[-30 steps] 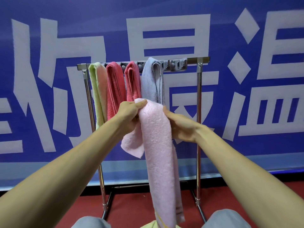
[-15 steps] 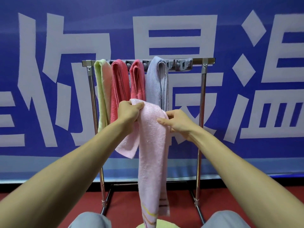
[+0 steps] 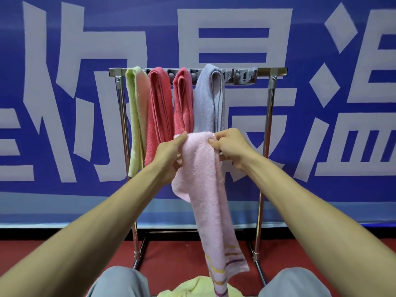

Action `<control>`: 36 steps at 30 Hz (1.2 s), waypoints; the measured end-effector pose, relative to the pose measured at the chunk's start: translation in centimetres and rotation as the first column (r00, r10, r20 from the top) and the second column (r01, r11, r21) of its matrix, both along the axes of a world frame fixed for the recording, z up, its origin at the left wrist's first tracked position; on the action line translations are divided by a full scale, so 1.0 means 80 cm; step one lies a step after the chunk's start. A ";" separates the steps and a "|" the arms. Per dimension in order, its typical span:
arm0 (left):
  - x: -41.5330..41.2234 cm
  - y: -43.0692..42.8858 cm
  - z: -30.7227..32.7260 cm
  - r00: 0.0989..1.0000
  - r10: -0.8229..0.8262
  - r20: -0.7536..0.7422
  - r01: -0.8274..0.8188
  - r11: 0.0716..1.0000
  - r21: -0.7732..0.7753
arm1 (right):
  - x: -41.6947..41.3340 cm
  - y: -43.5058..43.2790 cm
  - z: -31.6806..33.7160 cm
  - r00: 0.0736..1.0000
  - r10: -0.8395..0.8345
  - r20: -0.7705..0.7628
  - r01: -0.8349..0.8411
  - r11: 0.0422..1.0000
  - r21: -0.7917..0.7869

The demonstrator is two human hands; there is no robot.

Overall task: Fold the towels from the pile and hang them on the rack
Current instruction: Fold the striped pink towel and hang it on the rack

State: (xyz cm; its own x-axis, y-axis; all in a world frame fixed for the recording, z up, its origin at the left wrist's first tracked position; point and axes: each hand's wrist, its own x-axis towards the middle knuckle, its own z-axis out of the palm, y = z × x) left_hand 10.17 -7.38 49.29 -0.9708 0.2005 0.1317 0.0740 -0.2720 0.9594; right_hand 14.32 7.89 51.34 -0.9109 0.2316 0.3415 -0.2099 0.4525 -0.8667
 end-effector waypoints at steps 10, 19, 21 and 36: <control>0.016 0.009 -0.073 0.972 -0.221 -0.084 0.210 0.970 -0.122 | -0.005 0.008 -0.003 0.999 0.003 0.035 0.014 0.879 -0.476; 0.017 0.036 -0.031 0.772 0.065 -0.633 -0.303 0.912 -0.275 | -0.004 0.038 -0.021 0.997 0.079 -0.016 -0.058 0.570 -0.819; 0.013 0.043 -0.014 0.712 0.100 -0.695 -0.412 0.861 -0.298 | -0.004 0.040 -0.028 0.984 0.179 0.013 -0.099 0.600 -0.794; 0.008 0.026 0.007 0.988 0.063 -0.138 -0.085 0.983 -0.163 | -0.005 0.017 -0.033 0.988 0.145 0.055 -0.087 0.813 -0.576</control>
State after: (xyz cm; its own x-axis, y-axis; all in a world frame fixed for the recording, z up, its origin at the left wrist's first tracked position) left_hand 10.78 -5.29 49.81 -0.9601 0.1591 0.2300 0.2165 -0.0973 0.9714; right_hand 13.96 9.22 48.73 -0.9639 0.2489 0.0945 -0.1352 -0.1519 -0.9791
